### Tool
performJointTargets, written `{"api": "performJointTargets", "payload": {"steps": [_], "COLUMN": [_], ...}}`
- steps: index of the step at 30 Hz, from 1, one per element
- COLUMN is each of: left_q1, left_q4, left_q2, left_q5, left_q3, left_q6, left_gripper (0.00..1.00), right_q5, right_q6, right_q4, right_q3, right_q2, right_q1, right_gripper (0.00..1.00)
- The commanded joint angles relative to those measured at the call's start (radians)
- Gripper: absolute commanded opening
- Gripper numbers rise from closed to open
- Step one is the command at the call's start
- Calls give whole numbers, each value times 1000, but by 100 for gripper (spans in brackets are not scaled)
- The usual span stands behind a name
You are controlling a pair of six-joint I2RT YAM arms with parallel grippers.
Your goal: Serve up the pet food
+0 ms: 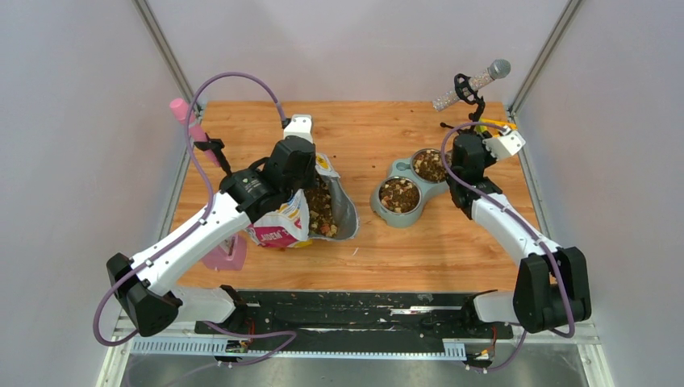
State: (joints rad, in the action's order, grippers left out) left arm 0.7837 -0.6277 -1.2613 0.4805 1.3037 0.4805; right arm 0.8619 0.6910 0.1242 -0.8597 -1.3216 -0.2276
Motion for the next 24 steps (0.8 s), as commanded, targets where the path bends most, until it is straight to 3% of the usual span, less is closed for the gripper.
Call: {"api": "performJointTargets", "payload": {"steps": [1,13,17,24], "left_q1": [2,2,2,2], "left_q4": [115,113,113,113], "left_q2": [82,83,80,80], "left_q5": [56,54,51,49], "left_q3": [23,27,27,29], "left_q6": [-11,-11,-11,-13], "left_gripper": [0,0,0,0], "right_q5": [-19,-93,-174,-184], "right_q6": [-109,-230,-358,-487], "right_q4": [36,50,132,155], "right_q3": [-86,-119,-113,-141], "right_q2": [-18,-49,-65,-95], "right_q1": [-6,-30,-52,-103], "right_gripper": [0,0,0,0]}}
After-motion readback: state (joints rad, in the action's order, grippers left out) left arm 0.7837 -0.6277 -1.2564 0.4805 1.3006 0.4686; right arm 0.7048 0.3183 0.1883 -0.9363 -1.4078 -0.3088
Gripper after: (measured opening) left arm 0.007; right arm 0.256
